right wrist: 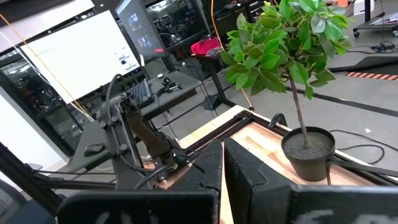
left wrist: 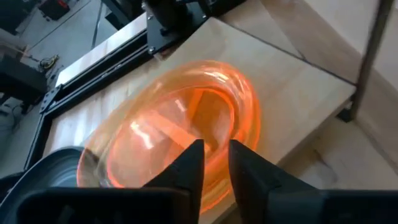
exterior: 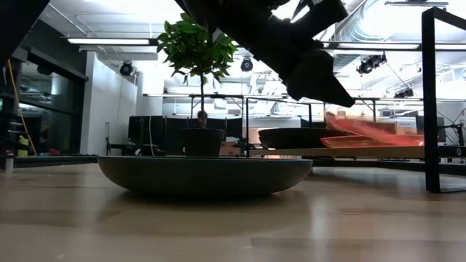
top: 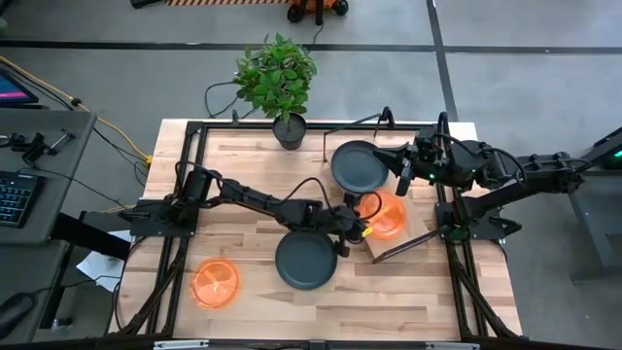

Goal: Place and stack plates onto a shelf
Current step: Stack the top orange plate on top of the orange plate on the shelf

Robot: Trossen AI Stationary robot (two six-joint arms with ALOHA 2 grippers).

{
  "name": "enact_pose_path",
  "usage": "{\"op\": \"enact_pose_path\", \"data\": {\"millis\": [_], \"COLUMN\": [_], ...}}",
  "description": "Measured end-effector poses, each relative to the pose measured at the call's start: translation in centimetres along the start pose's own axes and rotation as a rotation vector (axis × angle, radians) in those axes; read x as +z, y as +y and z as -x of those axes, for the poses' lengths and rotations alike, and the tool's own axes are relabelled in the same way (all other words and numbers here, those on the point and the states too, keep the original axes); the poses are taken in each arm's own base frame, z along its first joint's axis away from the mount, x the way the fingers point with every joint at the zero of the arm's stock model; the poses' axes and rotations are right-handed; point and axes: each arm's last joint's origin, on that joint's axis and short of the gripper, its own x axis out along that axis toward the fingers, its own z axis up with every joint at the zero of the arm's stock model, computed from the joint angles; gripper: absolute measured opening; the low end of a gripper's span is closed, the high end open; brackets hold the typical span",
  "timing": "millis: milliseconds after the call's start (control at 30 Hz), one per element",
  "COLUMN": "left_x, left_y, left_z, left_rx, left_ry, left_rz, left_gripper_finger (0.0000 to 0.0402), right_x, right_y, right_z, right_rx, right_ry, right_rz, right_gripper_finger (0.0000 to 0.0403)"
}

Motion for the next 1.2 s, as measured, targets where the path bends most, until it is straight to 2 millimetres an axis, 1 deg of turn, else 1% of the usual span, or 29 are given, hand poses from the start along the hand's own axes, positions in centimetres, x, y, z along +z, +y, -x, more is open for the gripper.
{"op": "enact_pose_path", "data": {"millis": [200,333,400,500,600,667,767,833,900,1000,1067,1200], "left_x": [-0.2,-0.2,0.0,0.4,0.7,0.9,1.2,1.1,0.9,0.2,-0.7,-3.1], "left_y": [0.3,0.4,0.5,1.4,2.9,4.6,7.0,8.3,9.1,9.5,9.4,8.5], "left_z": [-0.1,0.1,0.8,2.4,4.5,6.4,9.1,10.9,13.1,16.7,19.2,23.6], "left_rx": [0.032,0.063,0.051,0.036,-0.018,-0.073,-0.156,-0.187,-0.188,-0.164,-0.15,-0.131], "left_ry": [0.016,0.042,0.069,0.111,0.147,0.158,0.133,0.091,0.04,-0.063,-0.14,-0.312], "left_rz": [0.01,0.036,0.048,0.086,0.169,0.263,0.419,0.496,0.55,0.613,0.662,0.792], "left_gripper_finger": [0.0106,0.0125,0.0132,0.0136,0.0134,0.0134,0.0134,0.0133,0.0131,0.0131,0.0131,0.013], "right_x": [0.0,0.0,0.0,0.0,-0.1,-0.1,-0.2,-0.4,-0.8,-1.7,-2.4,-3.9], "right_y": [0.0,0.0,0.0,0.0,0.0,0.0,0.0,0.0,0.0,-0.2,-0.2,-0.2], "right_z": [0.0,0.0,0.0,0.0,0.0,0.0,-0.2,-0.4,-0.7,-1.2,-1.7,-2.8], "right_rx": [-0.001,-0.001,-0.002,-0.003,-0.004,-0.005,-0.007,-0.014,-0.036,-0.076,-0.104,-0.134], "right_ry": [0.001,0.001,0.002,0.004,0.006,0.007,0.012,0.023,0.045,0.106,0.151,0.236], "right_rz": [0.002,0.009,0.01,0.011,0.012,0.013,0.017,0.024,0.032,0.019,0.002,-0.046], "right_gripper_finger": [0.0,0.0,0.0,0.0,0.0,0.0,0.0,0.0,0.0,0.0003,0.0011,0.0046]}}
